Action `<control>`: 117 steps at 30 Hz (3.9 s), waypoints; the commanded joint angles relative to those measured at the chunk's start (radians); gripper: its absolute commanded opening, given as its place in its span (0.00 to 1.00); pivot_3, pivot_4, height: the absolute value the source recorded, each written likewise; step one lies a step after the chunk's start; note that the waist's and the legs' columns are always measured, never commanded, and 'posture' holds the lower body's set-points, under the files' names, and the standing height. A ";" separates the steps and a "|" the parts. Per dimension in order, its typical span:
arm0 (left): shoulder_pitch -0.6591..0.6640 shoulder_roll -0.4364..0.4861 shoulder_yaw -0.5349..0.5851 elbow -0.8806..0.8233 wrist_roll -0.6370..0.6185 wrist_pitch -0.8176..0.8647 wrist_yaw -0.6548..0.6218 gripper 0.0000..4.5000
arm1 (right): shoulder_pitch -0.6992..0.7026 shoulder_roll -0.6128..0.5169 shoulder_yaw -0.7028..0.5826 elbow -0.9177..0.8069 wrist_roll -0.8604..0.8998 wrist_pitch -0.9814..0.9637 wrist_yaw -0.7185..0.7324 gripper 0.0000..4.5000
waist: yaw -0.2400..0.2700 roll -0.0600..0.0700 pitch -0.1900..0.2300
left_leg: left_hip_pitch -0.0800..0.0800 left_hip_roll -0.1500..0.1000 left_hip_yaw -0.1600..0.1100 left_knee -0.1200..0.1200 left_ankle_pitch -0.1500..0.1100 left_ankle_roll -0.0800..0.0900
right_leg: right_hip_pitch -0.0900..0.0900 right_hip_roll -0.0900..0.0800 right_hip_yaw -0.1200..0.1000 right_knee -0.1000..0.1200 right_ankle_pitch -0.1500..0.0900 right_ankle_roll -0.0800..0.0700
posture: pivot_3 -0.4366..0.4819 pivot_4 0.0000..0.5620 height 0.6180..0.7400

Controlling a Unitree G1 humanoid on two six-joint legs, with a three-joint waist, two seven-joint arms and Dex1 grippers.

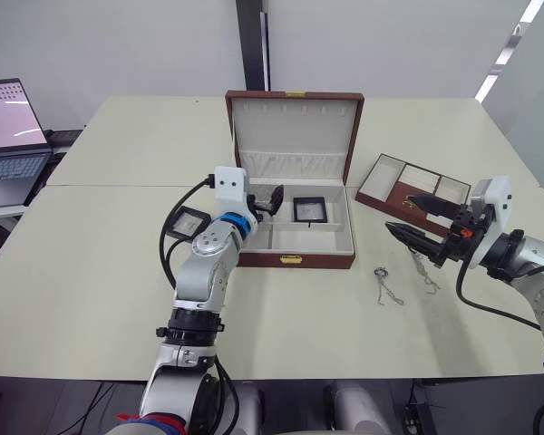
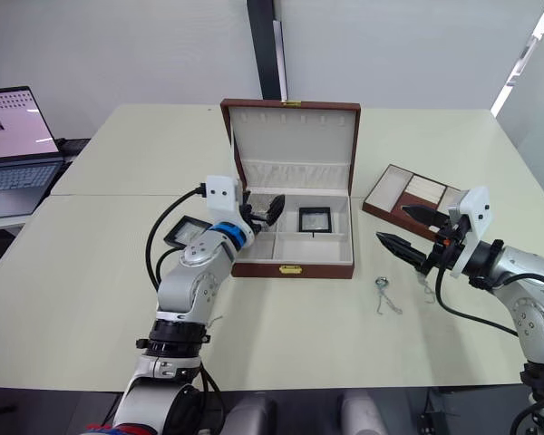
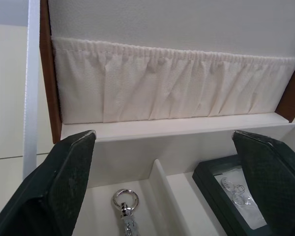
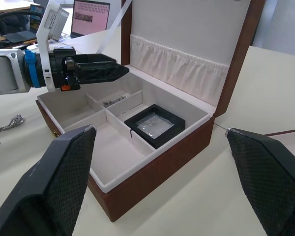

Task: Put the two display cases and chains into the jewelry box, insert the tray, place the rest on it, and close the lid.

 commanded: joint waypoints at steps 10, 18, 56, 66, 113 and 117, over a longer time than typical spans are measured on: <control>0.028 0.065 0.000 -0.157 -0.114 0.087 -0.175 0.99 | 0.006 -0.005 -0.057 0.006 0.005 -0.045 0.020 1.00 | -0.003 0.000 0.000 | 0.000 0.000 0.000 0.000 0.000 0.000 | 0.000 0.000 0.000 0.000 0.000 0.000 | 0.48 0.27 1.00; 0.224 0.433 0.180 -0.471 -0.494 0.408 -0.492 0.99 | 0.064 -0.060 -0.125 0.108 -0.015 -0.062 0.094 1.00 | -0.007 0.002 0.004 | 0.000 0.001 0.000 0.000 0.000 0.000 | -0.001 0.000 0.000 0.001 0.000 0.000 | 0.48 0.27 1.00; 0.718 0.810 0.626 -0.076 -0.224 0.055 -0.658 0.99 | 0.167 -0.147 -0.169 0.564 -0.220 -0.339 0.231 1.00 | -0.008 0.008 0.009 | 0.003 0.003 0.003 -0.006 0.000 0.000 | 0.000 -0.001 0.001 -0.001 -0.001 -0.001 | 0.48 0.27 1.00; 0.702 0.812 0.608 -0.077 -0.217 0.053 -0.653 0.99 | 0.145 -0.145 -0.163 0.558 -0.211 -0.326 0.226 1.00 | -0.007 0.008 0.009 | 0.004 0.003 0.003 -0.007 0.000 0.000 | 0.000 -0.001 0.001 -0.001 -0.001 -0.001 | 0.48 0.27 1.00; -0.211 0.872 -0.218 0.654 0.257 -0.461 -1.177 0.99 | 0.178 -0.015 0.108 -0.388 0.029 0.006 0.068 1.00 | -0.013 0.005 0.009 | -0.009 0.002 0.001 -0.006 0.001 0.000 | -0.016 0.001 -0.002 0.006 -0.002 -0.003 | 0.48 0.27 1.00; -0.287 0.824 -0.245 0.771 0.303 -0.527 -1.175 0.99 | 0.202 -0.015 0.106 -0.413 0.024 0.007 0.043 1.00 | -0.008 0.005 0.009 | -0.011 0.001 0.000 0.002 0.000 0.000 | -0.015 0.001 -0.003 0.007 -0.001 -0.002 | 0.48 0.27 1.00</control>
